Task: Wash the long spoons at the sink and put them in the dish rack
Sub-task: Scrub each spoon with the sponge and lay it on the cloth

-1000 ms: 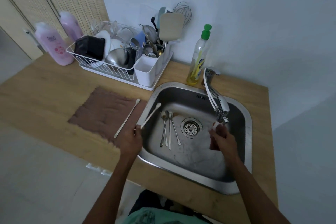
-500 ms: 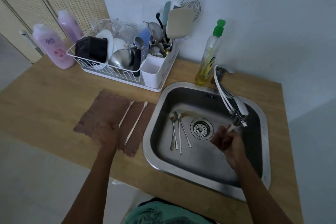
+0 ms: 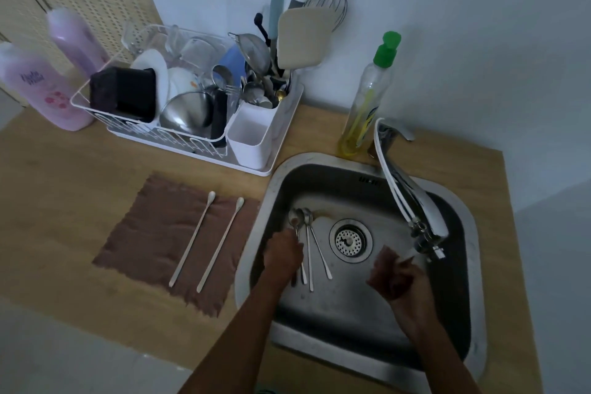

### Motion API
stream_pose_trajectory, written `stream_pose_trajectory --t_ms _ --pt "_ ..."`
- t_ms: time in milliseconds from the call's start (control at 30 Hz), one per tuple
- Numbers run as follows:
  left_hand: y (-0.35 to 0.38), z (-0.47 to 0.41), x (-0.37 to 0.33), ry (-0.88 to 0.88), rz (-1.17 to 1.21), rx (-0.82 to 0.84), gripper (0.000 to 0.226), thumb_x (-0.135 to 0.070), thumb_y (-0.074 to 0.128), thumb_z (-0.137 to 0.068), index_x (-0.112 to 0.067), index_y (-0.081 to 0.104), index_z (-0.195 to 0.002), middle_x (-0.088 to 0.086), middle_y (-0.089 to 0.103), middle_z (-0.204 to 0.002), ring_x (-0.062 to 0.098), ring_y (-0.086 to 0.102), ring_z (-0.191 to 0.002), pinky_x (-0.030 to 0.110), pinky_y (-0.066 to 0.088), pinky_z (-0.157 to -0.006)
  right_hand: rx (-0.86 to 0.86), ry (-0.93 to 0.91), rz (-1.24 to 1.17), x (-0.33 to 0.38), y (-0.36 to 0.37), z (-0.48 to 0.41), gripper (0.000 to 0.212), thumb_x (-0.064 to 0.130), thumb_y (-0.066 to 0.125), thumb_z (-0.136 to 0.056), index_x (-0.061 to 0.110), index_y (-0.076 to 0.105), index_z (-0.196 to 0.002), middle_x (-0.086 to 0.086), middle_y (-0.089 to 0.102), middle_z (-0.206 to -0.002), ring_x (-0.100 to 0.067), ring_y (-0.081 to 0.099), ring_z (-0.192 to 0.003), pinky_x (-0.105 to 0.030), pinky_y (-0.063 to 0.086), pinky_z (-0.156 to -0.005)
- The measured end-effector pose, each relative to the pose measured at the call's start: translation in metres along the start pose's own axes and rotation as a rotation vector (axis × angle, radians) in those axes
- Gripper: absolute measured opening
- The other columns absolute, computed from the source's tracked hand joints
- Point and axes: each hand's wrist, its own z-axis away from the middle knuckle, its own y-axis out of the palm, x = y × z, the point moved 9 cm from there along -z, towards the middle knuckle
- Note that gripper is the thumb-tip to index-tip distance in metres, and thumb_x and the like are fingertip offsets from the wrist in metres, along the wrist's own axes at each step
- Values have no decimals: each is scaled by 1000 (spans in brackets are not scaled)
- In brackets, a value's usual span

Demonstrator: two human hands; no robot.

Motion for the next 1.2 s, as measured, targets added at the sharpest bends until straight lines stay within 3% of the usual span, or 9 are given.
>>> stream_pose_trajectory --t_ms 167,467,567,733,800,867,1033,1133,1200 --pt "38 -28 16 -125 -2 -21 33 -32 63 -91 -7 57 -113 11 64 -112 24 63 -101 36 54 -86 -94 70 9 -11 -14 -6 36 9 43 -94 9 64 -123 -8 68 -108 -21 63 -94 -43 51 -83" --pt "59 -42 44 -364 209 92 39 -29 83 -71 -3 68 -97 11 71 -95 25 71 -86 33 60 -71 -151 58 53 -5 -12 -18 27 6 43 -96 18 65 -106 -6 68 -105 -19 62 -93 -46 47 -93" --pt "68 -41 45 -357 240 197 32 -27 79 -74 -2 71 -92 12 73 -92 21 70 -79 26 54 -61 -126 50 0 -9 -10 -22 38 3 43 -95 17 60 -126 -5 67 -112 -16 63 -94 -50 39 -110" --pt "79 -37 45 -422 478 293 21 -13 70 -81 1 67 -95 13 73 -89 24 70 -71 26 57 -55 -75 26 3 -5 -8 -15 39 3 43 -90 8 64 -122 -8 71 -101 -21 65 -93 -52 46 -98" --pt "83 -33 43 -413 532 330 9 -7 65 -88 -4 61 -80 5 69 -67 15 66 -54 24 54 -48 -60 31 -21 -6 -6 -13 37 5 40 -92 9 63 -121 -7 69 -99 -20 63 -87 -49 50 -89" --pt "89 -29 41 -404 591 345 27 1 56 -94 -6 51 -68 1 60 -45 8 59 -35 22 49 -38 -78 46 -29 -9 -7 -12 37 6 40 -93 9 60 -124 -10 64 -102 -20 61 -84 -46 52 -82" --pt "71 -14 23 -279 701 292 26 9 49 -94 -6 46 -73 13 56 -60 9 56 -32 18 43 -32 -135 3 40 -8 -13 -10 39 8 42 -96 4 57 -131 -15 67 -102 -25 64 -90 -53 49 -94" --pt "59 -4 8 -183 766 297 19 9 56 -91 -1 50 -76 13 57 -49 16 56 -35 23 46 -38 -142 -27 -14 -5 -11 -6 35 8 41 -96 7 57 -127 -18 66 -109 -27 63 -93 -51 50 -87" --pt "56 3 0 -115 807 296 18 3 59 -92 -4 52 -77 12 56 -46 24 56 -37 33 50 -47 -140 -37 -52 -3 -8 -7 36 9 40 -96 5 58 -127 -21 63 -121 -28 63 -98 -53 48 -94"
